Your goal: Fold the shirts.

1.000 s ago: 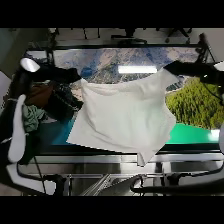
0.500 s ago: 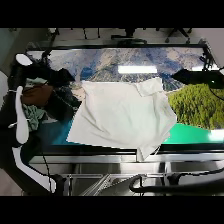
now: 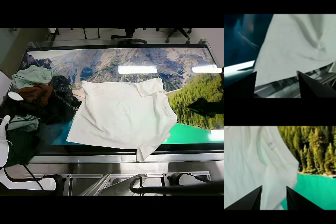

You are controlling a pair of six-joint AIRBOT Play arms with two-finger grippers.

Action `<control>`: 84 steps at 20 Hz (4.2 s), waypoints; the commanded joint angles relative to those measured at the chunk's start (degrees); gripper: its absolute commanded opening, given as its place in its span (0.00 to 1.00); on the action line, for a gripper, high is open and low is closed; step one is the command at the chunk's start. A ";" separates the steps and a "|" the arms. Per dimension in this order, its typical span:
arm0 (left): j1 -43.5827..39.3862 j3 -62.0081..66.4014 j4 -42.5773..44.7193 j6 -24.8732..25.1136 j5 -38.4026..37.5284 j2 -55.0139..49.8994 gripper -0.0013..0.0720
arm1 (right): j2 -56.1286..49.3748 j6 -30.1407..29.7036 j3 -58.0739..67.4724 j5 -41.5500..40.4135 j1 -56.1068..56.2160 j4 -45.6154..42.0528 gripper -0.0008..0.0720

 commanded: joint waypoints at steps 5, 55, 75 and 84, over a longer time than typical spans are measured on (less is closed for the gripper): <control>-2.10 -9.25 -0.61 4.57 3.21 -7.26 0.77 | 1.29 0.09 -9.94 0.96 -1.33 -0.68 0.49; 13.49 43.34 -32.94 -0.76 -4.22 29.49 0.03 | 9.73 -4.00 56.81 -0.22 -3.56 31.54 0.04; -10.14 50.97 -5.79 -1.55 10.32 -28.06 0.03 | -32.00 -4.15 40.22 -14.10 19.30 2.47 0.03; -11.23 43.80 1.53 2.69 18.01 -28.33 0.03 | -32.30 -1.05 31.52 -11.67 19.85 -3.45 0.03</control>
